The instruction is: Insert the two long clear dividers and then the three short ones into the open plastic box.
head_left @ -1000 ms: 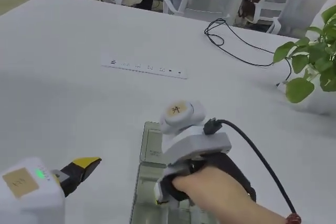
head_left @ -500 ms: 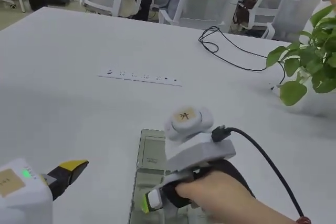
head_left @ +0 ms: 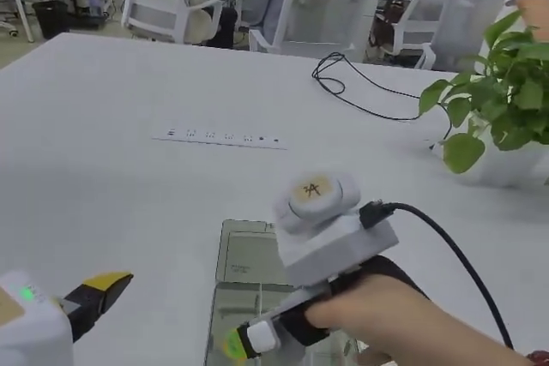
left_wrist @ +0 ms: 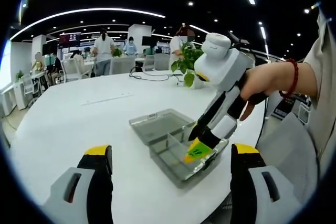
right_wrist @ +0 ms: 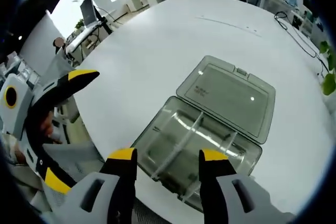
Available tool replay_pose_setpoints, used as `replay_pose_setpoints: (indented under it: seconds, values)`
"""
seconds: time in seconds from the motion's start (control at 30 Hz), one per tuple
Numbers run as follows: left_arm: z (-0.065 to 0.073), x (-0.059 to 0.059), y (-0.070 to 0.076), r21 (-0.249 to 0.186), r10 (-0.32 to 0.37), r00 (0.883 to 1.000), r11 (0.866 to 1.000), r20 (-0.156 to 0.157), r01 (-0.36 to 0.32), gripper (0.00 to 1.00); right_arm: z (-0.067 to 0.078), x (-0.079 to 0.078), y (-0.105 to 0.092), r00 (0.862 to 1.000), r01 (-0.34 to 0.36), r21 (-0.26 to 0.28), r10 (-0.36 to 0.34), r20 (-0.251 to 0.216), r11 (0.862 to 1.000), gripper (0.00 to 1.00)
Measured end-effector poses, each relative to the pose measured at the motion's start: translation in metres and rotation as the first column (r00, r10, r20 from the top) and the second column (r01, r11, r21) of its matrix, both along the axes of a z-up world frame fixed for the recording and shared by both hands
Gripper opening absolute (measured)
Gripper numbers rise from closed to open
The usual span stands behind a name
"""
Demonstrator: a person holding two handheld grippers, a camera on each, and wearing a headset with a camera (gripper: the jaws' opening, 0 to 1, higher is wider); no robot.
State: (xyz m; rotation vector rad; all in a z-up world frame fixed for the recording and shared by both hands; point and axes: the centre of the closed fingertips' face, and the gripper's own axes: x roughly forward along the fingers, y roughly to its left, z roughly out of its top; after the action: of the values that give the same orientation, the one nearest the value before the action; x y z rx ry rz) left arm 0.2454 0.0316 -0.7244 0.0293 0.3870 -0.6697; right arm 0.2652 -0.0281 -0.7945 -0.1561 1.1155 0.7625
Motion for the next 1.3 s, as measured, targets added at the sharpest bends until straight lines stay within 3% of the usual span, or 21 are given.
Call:
replay_pose_setpoints:
  seconds: [0.17, 0.33, 0.67, 0.9, 1.03, 1.3]
  values:
    - [0.002, -0.002, -0.001, -0.011, 0.005, 1.000, 1.000, -0.006, -0.006, 0.95, 0.004, -0.003, -0.009, 0.999, -0.035, -0.020, 0.035, 0.028, 0.999, 0.51]
    - [0.003, -0.004, -0.002, -0.011, 0.011, 1.000, 1.000, -0.003, -0.011, 0.95, 0.009, -0.008, -0.021, 0.998, -0.056, -0.007, 0.056, 0.042, 0.998, 0.52]
    - [0.001, -0.010, -0.003, 0.004, 0.016, 1.000, 1.000, -0.010, -0.015, 0.95, 0.020, -0.009, -0.045, 0.986, -0.122, 0.019, 0.119, 0.120, 0.992, 0.54]
    - [0.000, -0.015, -0.003, 0.010, 0.021, 1.000, 1.000, -0.016, -0.020, 0.94, 0.023, -0.013, -0.065, 0.979, -0.161, 0.044, 0.154, 0.132, 0.986, 0.55]
    - [0.000, -0.016, -0.004, 0.012, 0.022, 1.000, 1.000, -0.016, -0.022, 0.94, 0.024, -0.013, -0.075, 0.985, -0.143, 0.077, 0.134, 0.108, 0.987, 0.55]
    - [-0.001, -0.016, -0.003, 0.023, 0.027, 0.999, 0.999, -0.020, -0.026, 0.93, 0.014, -0.010, -0.100, 0.975, -0.190, 0.032, 0.185, 0.126, 0.981, 0.55]
